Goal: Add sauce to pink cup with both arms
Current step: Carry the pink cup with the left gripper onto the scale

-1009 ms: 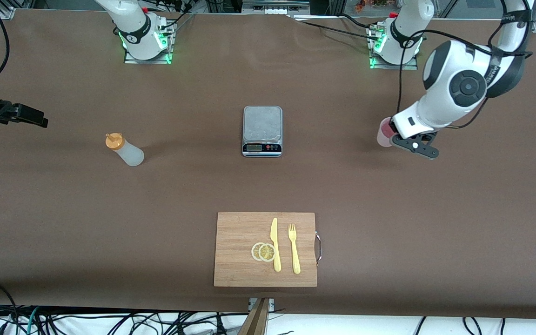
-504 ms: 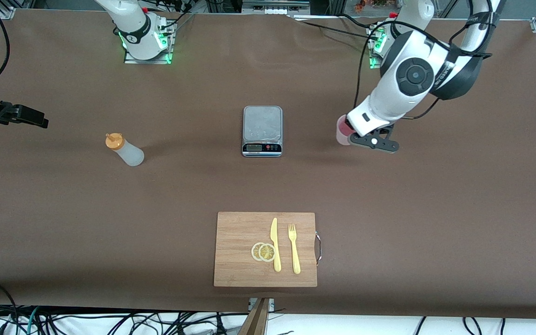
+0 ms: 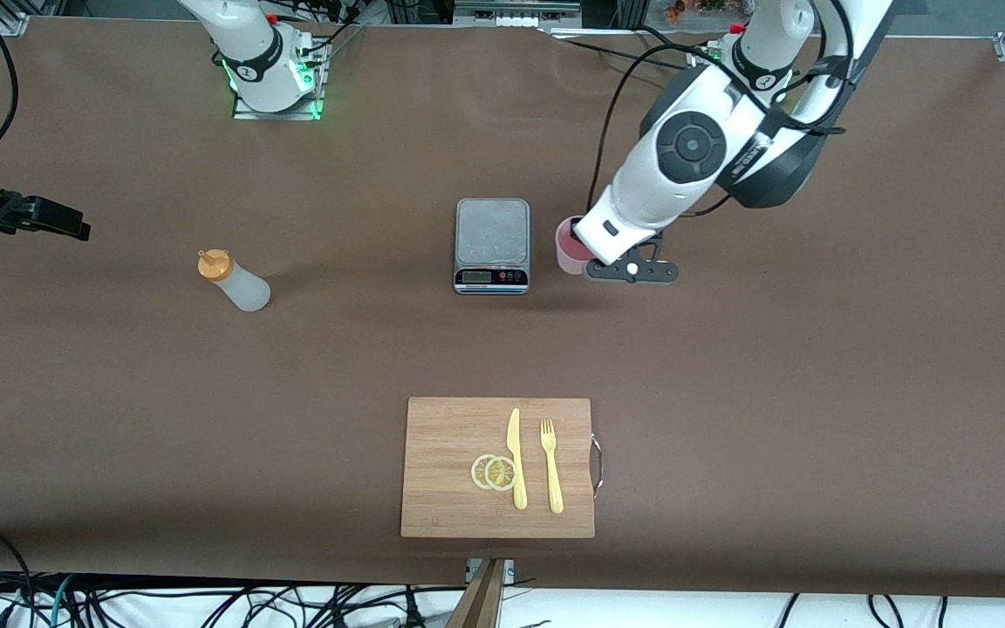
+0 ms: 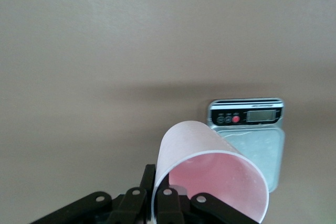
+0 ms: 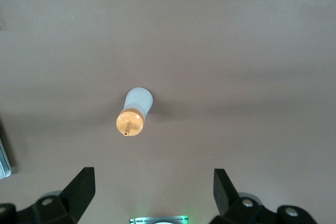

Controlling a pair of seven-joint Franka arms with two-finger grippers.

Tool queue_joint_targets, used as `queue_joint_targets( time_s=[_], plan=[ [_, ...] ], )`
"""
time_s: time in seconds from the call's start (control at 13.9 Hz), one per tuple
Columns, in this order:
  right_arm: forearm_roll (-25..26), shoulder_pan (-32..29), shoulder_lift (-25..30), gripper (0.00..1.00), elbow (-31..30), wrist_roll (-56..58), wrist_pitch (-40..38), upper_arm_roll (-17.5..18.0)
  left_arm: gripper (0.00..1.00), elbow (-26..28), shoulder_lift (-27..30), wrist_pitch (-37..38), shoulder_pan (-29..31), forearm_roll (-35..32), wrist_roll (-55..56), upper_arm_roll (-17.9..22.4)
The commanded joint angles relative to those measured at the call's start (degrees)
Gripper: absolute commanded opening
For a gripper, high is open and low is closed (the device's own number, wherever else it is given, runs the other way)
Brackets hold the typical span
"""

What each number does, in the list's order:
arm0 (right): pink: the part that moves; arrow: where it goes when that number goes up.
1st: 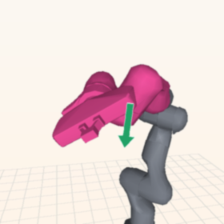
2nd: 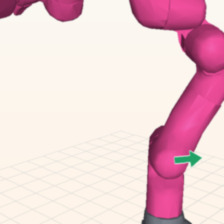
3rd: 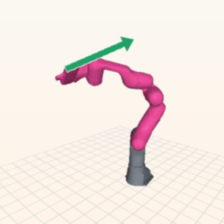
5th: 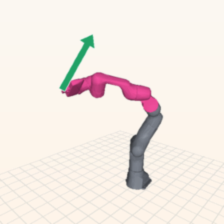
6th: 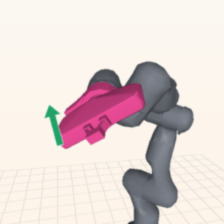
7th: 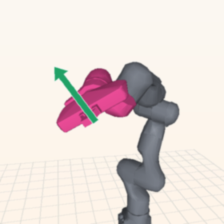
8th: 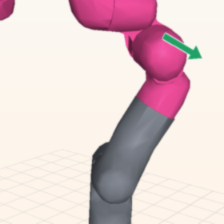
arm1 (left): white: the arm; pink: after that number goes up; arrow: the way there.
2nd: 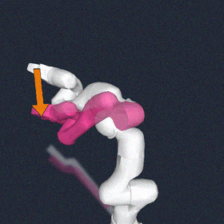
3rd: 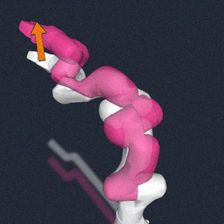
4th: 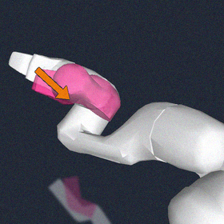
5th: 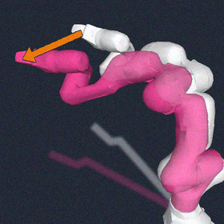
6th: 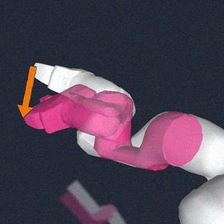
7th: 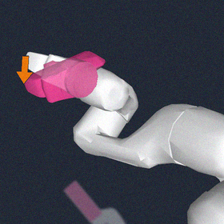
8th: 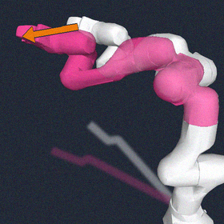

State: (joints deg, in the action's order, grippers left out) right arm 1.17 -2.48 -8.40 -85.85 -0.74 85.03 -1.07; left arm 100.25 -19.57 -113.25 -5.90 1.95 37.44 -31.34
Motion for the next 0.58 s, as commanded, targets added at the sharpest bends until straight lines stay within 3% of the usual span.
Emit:
queue_joint_targets(
  time_s=[0.0, 0.5],
  plan=[
    [0.06, -0.42, -0.65, 1.00, 1.56, 1.01, -0.40, 0.28, 0.00, -7.60, -5.28, 2.16, -3.75, 0.78, 6.92, 0.23],
    [0.06, -0.42, -0.65, 1.00, 1.65, 1.10, -0.48, 0.19, 0.00, -20.61, -15.92, 1.89, -12.28, 0.25, 19.50, 0.58]
  ],
)
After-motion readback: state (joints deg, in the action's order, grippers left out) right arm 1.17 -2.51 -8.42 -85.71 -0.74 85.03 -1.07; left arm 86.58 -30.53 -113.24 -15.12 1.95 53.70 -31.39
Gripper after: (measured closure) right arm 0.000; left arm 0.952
